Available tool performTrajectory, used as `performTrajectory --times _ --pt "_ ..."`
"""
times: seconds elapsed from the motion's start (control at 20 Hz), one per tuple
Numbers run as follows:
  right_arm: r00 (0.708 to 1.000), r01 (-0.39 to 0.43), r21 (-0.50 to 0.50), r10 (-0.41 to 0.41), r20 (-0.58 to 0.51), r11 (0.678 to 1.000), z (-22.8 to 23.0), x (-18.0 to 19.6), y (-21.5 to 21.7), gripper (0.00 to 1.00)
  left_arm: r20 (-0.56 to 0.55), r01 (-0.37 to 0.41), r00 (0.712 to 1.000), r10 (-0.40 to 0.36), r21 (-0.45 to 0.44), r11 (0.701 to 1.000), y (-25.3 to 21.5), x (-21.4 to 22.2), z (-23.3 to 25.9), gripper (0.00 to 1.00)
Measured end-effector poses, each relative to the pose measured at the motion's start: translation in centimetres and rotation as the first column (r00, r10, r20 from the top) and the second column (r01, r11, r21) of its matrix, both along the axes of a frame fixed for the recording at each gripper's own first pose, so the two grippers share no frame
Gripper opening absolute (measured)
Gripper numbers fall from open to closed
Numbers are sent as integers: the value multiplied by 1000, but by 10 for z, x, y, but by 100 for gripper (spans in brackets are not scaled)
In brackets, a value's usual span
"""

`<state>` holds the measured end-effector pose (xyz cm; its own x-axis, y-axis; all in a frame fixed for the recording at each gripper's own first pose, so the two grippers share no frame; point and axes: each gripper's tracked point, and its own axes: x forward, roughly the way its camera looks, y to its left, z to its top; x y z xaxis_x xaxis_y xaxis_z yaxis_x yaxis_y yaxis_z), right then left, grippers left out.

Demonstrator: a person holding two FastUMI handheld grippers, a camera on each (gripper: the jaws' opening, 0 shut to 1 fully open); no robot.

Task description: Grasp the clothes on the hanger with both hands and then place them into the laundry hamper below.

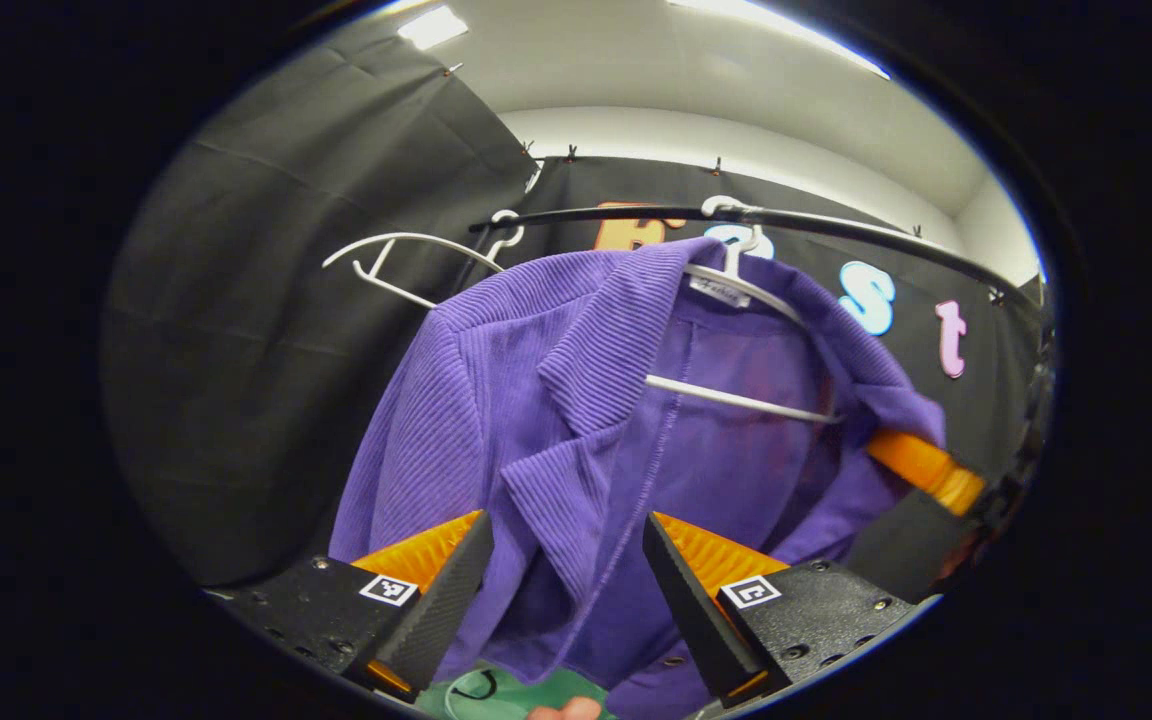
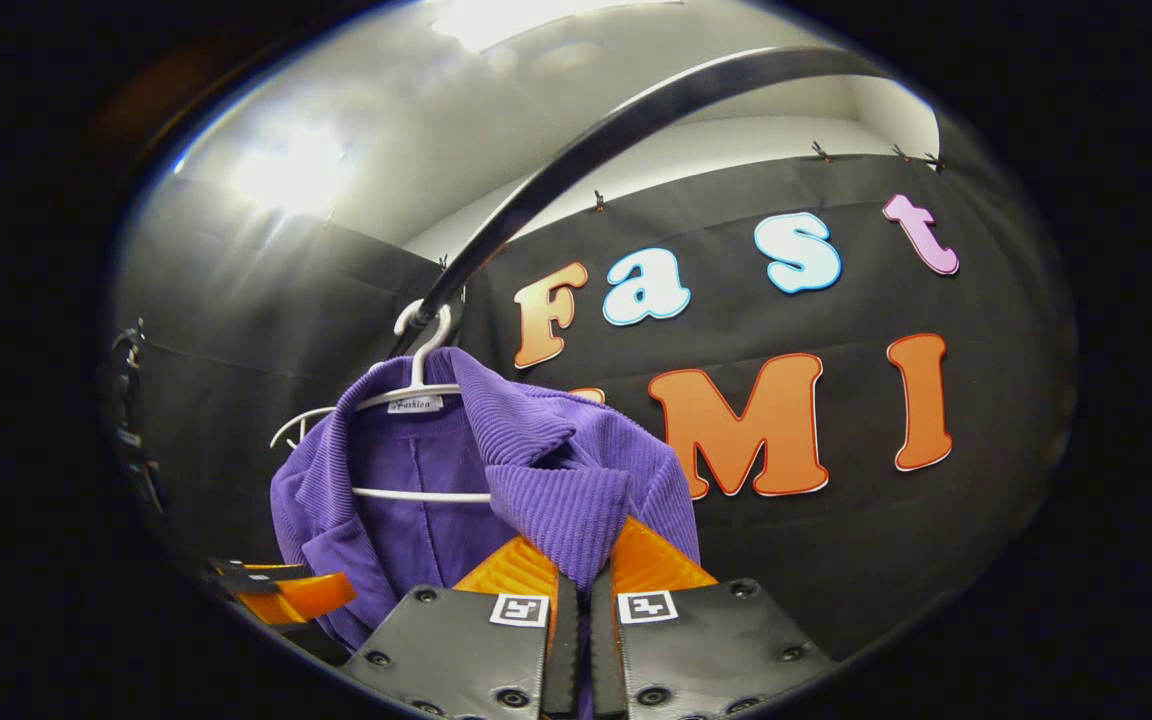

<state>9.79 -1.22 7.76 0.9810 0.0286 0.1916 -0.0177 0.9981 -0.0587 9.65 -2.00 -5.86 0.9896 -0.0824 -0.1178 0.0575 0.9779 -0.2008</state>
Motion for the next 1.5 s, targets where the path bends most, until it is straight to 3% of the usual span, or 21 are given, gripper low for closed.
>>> performTrajectory --times 0.05,0.15,0.35,0.5,0.65,0.8,1.0,1.15,1.5 --pt "1000 2 -13 -1 6 1000 3 -5 -2 12 2 3 1000 -3 30 1000 -7 9 -6 95" --pt "1000 -5 -32 5 11 999 6 -7 2 12 9 -6 1000 5 83 997 -21 29 -16 95" --pt "1000 -7 -42 7 12 999 6 -14 3 12 82 -178 983 165 197 964 6 50 -26 91" --pt "1000 -6 -34 7 14 999 5 -11 0 12 111 -135 988 111 244 960 8 65 -26 87" --pt "1000 3 -20 -2 26 1000 4 -8 -3 12 128 -106 989 73 272 956 19 55 -12 11" --pt "999 17 -23 -17 31 1000 1 -3 -4 12 156 -124 985 77 317 940 35 36 7 6" --pt "994 65 -20 -63 89 998 13 -6 -14 12 213 -174 972 102 356 918 57 7 54 8" --pt "983 104 -28 -99 154 994 30 -10 -22 12 267 -250 949 167 321 914 86 -2 98 5" --pt "961 167 -56 -150 230 984 58 -2 -45 12 365 -348 896 254 221 911 139 15 198 11"
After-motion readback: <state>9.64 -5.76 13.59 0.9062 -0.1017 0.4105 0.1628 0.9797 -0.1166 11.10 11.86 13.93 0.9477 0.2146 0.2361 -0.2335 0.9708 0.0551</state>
